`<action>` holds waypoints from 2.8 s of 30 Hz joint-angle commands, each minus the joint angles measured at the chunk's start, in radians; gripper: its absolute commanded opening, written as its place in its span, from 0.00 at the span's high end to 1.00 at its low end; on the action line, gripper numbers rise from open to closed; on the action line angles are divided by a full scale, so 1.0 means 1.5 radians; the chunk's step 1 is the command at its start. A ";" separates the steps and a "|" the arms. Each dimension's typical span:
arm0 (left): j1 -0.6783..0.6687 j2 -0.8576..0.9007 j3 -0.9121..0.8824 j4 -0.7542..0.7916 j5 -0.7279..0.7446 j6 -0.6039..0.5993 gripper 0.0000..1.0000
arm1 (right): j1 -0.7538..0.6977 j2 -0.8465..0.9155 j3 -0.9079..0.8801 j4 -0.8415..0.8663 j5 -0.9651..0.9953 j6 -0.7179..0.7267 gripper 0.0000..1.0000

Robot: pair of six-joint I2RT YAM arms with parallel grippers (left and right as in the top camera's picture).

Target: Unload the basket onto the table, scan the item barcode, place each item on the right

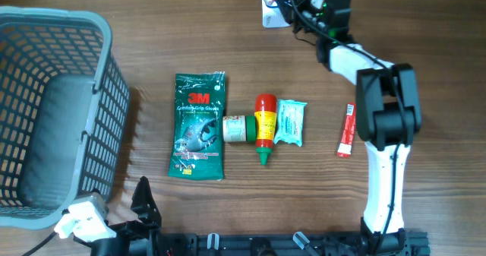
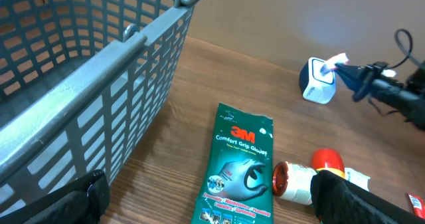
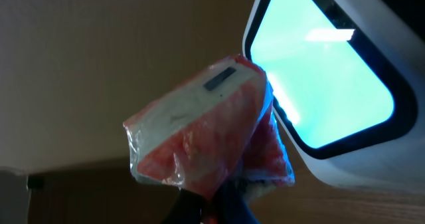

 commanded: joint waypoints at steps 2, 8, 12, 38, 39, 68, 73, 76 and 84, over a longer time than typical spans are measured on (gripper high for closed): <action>-0.003 -0.002 0.001 0.002 -0.002 -0.004 0.00 | -0.096 -0.159 0.013 -0.224 -0.043 -0.226 0.95; -0.003 -0.002 0.001 0.002 -0.002 -0.004 0.00 | -0.220 -0.338 0.013 -0.627 0.212 -0.488 0.95; -0.003 -0.002 0.001 0.002 -0.002 -0.004 0.00 | -0.335 -0.382 0.013 -0.793 0.532 -0.527 0.95; -0.003 -0.002 0.001 0.002 -0.002 -0.004 0.00 | -0.720 -0.411 -0.008 -0.840 0.260 -0.561 0.15; -0.003 -0.002 0.001 0.002 -0.002 -0.004 0.00 | -0.713 -0.441 -0.008 -0.853 0.250 -0.561 0.15; -0.003 -0.002 0.001 0.002 -0.002 -0.004 0.00 | -0.193 -0.564 -0.441 -1.044 0.262 -0.596 0.30; -0.003 -0.002 0.001 0.002 -0.002 -0.004 0.00 | -0.194 -0.564 -0.558 -0.866 0.262 -0.594 0.39; -0.003 -0.002 0.001 0.002 -0.002 -0.004 0.00 | -0.194 -0.564 -0.597 -0.795 0.262 -0.595 0.45; -0.003 -0.002 0.001 0.002 -0.002 -0.004 0.00 | -0.194 -0.564 -0.650 -0.739 0.310 -0.613 0.76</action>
